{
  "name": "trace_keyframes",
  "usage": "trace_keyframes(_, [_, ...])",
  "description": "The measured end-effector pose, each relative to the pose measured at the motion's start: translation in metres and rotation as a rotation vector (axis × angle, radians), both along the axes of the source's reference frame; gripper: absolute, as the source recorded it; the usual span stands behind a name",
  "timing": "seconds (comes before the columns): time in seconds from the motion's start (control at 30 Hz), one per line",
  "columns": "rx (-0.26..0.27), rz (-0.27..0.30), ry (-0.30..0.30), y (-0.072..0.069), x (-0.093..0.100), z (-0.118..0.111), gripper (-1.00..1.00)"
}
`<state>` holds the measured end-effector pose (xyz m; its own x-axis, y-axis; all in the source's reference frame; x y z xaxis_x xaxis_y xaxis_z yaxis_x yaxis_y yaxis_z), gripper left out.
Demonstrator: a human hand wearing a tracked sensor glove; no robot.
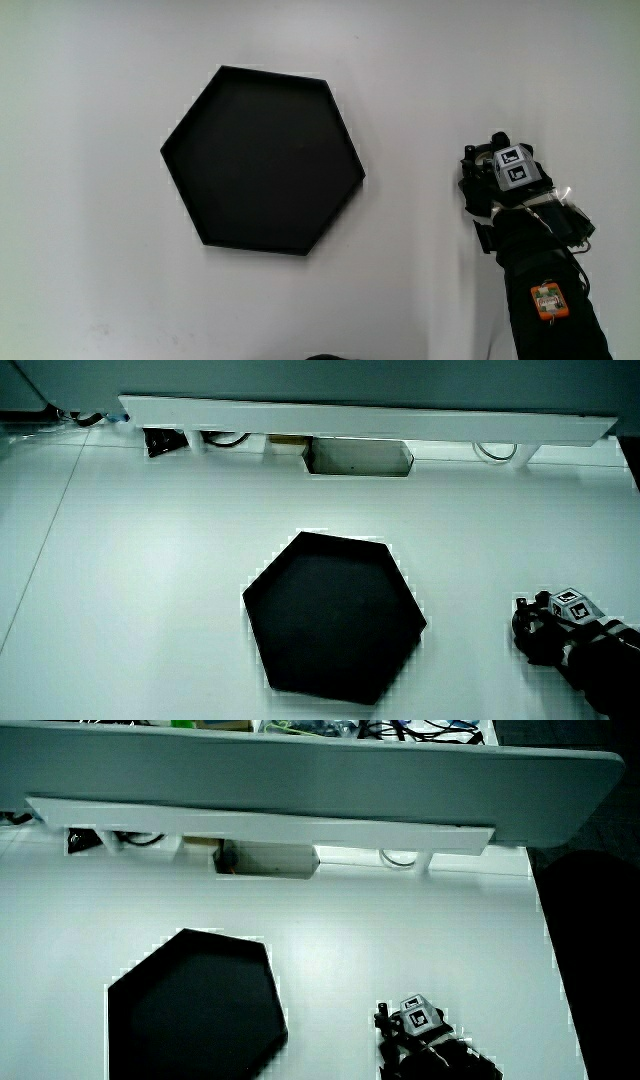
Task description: Pick black tape from desk
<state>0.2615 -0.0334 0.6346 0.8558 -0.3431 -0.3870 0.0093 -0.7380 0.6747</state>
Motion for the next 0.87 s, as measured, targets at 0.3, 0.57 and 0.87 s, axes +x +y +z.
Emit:
trace_keyframes(0.3, [0.073,-0.003,-0.097,0.007,0.0,-0.016,1.0])
trace_keyframes(0.57, [0.209,-0.06,-0.205,0.004,-0.026,-0.058,1.0])
trace_keyframes(0.87, [0.286,-0.158,-0.286,0.002,-0.064,-0.085,1.0])
